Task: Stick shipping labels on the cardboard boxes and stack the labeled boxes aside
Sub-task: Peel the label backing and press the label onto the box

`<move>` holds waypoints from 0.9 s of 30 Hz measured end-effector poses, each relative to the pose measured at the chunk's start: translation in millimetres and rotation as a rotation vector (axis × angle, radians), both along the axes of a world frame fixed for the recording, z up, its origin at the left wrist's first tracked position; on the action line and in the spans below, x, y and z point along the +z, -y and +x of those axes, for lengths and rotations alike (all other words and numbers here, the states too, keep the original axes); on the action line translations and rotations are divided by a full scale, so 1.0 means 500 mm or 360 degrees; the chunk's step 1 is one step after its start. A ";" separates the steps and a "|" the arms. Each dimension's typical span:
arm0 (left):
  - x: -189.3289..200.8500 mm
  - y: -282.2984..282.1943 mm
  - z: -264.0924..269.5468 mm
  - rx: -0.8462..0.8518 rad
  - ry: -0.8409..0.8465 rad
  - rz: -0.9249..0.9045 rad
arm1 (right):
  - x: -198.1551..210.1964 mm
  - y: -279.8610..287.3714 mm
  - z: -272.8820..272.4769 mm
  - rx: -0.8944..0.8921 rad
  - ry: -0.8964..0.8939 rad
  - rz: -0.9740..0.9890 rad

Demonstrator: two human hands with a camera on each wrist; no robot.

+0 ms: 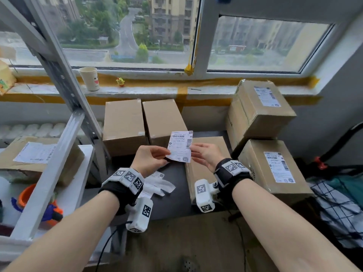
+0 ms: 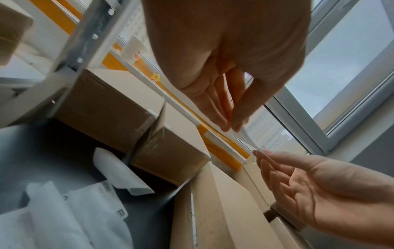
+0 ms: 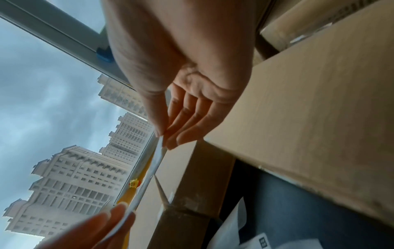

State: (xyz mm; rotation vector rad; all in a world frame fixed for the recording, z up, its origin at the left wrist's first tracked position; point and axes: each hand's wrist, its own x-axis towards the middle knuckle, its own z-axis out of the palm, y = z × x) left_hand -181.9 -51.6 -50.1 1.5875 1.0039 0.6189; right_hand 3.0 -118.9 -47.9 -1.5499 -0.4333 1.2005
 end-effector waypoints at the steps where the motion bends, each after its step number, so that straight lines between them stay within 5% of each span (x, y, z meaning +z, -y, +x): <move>1: 0.002 0.006 0.016 -0.0018 0.0021 -0.0006 | 0.002 0.010 0.012 -0.0030 0.0020 0.0003; 9: -0.006 0.037 0.143 0.0312 0.0242 -0.0383 | 0.009 0.073 0.106 -0.0022 0.0157 0.0047; 13: -0.028 0.048 0.204 0.0326 0.0118 -0.0614 | -0.006 0.088 0.157 0.0054 0.0234 0.0009; 27: -0.081 0.064 0.303 0.0487 -0.0353 -0.0555 | -0.087 0.052 0.267 0.0401 0.0827 -0.0332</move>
